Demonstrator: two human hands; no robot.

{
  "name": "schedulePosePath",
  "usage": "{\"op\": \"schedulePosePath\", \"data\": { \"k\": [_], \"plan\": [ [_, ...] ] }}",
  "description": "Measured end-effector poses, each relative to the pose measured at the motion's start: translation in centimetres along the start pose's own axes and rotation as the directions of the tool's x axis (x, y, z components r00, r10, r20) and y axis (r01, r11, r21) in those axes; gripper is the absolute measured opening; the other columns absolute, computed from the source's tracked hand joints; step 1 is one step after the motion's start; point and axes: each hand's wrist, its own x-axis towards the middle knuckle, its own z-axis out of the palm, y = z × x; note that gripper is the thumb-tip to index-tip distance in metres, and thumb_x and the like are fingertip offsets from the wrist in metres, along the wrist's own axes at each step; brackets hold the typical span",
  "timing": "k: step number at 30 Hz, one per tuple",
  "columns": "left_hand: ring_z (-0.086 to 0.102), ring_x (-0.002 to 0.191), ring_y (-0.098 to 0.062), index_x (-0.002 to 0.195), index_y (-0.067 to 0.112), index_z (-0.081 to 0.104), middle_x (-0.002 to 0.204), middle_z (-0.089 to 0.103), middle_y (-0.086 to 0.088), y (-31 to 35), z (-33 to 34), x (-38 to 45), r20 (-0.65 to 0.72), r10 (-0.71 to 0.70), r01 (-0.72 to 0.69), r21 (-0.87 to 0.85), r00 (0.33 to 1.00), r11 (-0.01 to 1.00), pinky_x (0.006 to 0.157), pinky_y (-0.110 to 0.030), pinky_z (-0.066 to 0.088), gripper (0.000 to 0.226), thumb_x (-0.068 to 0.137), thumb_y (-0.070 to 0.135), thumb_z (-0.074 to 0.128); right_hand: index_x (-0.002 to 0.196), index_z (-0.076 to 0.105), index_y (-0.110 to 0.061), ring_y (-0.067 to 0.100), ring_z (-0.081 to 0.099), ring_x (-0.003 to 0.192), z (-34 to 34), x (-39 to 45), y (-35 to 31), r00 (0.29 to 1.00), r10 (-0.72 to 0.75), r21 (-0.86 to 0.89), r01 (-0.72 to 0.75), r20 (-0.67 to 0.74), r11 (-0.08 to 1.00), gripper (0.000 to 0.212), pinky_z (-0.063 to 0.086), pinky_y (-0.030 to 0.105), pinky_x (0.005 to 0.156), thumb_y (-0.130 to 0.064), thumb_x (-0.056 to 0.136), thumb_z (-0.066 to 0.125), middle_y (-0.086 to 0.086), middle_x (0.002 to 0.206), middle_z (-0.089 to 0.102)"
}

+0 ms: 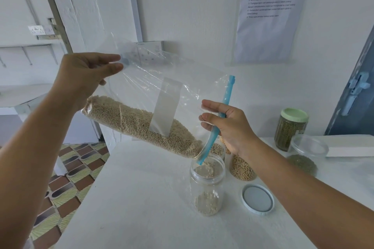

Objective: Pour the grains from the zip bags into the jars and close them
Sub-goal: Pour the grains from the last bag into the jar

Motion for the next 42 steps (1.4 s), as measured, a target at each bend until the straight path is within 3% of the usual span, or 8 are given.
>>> {"op": "schedulePosePath", "data": {
  "k": [5, 18, 27, 36, 42],
  "plan": [
    [0.051, 0.056, -0.009, 0.102, 0.033, 0.08, 0.1, 0.074, -0.025, 0.42, 0.15, -0.35, -0.007, -0.003, 0.004, 0.011, 1.0, 1.0, 0.067, -0.023, 0.051, 0.022, 0.081, 0.03, 0.087, 0.117, 0.078, -0.012, 0.027, 0.076, 0.104, -0.08, 0.09, 0.08, 1.0, 0.011, 0.008, -0.011, -0.008, 1.0, 0.035, 0.063, 0.037, 0.087, 0.004, 0.086, 0.078, 0.001, 0.124, 0.074],
    [0.051, 0.055, -0.005, 0.106, 0.03, 0.08, 0.088, 0.074, -0.006, -0.05, 0.34, -0.33, -0.006, -0.01, 0.01, 0.018, 1.0, 1.0, 0.061, -0.016, 0.051, 0.026, 0.081, 0.029, 0.087, 0.115, 0.079, -0.013, 0.028, 0.076, 0.104, -0.32, 0.21, 0.5, 1.0, 0.004, -0.018, -0.004, -0.021, 1.0, 0.034, 0.063, 0.041, 0.09, 0.004, 0.085, 0.079, 0.002, 0.123, 0.074],
    [0.051, 0.055, -0.007, 0.103, 0.033, 0.08, 0.099, 0.074, -0.024, -0.22, 0.34, -0.18, 0.006, 0.014, -0.014, 0.018, 1.0, 1.0, 0.061, -0.016, 0.051, 0.023, 0.081, 0.029, 0.087, 0.115, 0.078, -0.013, 0.027, 0.076, 0.102, -0.32, 0.15, 0.57, 1.0, 0.0, -0.019, 0.0, -0.018, 1.0, 0.034, 0.063, 0.038, 0.087, 0.004, 0.086, 0.078, 0.002, 0.123, 0.074],
    [0.052, 0.056, -0.002, 0.112, 0.023, 0.079, 0.102, 0.074, -0.024, 0.04, 0.4, -0.03, 0.001, 0.035, -0.035, 0.03, 0.999, 0.999, 0.061, -0.014, 0.05, 0.029, 0.084, 0.025, 0.085, 0.116, 0.078, -0.012, 0.026, 0.076, 0.103, -0.24, 0.33, 0.43, 1.0, -0.004, -0.021, 0.003, -0.013, 1.0, 0.034, 0.063, 0.04, 0.09, 0.004, 0.086, 0.078, 0.001, 0.123, 0.074],
    [0.051, 0.056, -0.005, 0.112, 0.025, 0.08, 0.095, 0.076, -0.011, -0.36, 0.63, 0.02, -0.003, 0.024, -0.024, 0.031, 1.0, 0.999, 0.061, -0.015, 0.05, 0.03, 0.083, 0.029, 0.086, 0.118, 0.077, -0.01, 0.026, 0.076, 0.102, -0.34, 0.16, 0.45, 1.0, -0.005, -0.024, 0.004, -0.016, 1.0, 0.035, 0.063, 0.039, 0.089, 0.005, 0.086, 0.077, 0.002, 0.123, 0.074]
  ]
}}
